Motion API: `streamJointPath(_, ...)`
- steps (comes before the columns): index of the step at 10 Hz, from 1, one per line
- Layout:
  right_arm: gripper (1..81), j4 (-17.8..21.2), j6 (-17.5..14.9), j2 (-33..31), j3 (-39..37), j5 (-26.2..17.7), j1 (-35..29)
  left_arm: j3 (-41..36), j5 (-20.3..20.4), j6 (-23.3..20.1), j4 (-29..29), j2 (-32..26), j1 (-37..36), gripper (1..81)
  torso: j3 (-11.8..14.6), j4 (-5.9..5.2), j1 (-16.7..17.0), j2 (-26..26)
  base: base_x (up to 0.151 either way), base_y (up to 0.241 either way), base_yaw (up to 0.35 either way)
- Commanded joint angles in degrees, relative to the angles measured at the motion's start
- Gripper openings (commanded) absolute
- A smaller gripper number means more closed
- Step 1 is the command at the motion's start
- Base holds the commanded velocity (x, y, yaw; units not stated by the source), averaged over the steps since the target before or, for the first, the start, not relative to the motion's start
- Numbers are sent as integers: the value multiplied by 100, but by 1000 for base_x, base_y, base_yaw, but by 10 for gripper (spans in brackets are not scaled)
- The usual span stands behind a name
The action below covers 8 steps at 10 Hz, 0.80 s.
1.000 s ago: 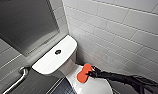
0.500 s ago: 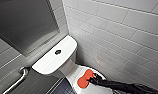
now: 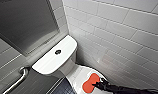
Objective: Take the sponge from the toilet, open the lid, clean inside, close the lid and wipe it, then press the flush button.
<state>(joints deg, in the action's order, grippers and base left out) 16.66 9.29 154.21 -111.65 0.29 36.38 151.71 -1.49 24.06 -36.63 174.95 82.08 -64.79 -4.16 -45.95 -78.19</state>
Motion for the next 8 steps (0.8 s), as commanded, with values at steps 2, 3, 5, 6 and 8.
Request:
streamJointPath(2,10,12,12,-1143,1138,365,251,-10,-423,-16,-11,-3,173,811,0,0,0,0,0,0,0)
streamJointPath(3,10,-23,12,-1241,1156,559,471,-10,-431,-24,-11,-12,173,811,0,0,0,0,0,0,0)
streamJointPath(5,10,-32,3,-1487,1269,866,902,-10,-431,-25,-19,-12,173,811,0,0,0,0,0,0,0)
streamJointPath(6,10,-32,-6,-1662,1393,1121,1130,-10,-431,-25,-19,-29,173,811,0,0,0,0,0,0,0)
streamJointPath(8,10,-40,-15,-2224,1919,1482,1447,-10,-431,-25,-19,-12,173,811,0,0,0,0,0,0,0)
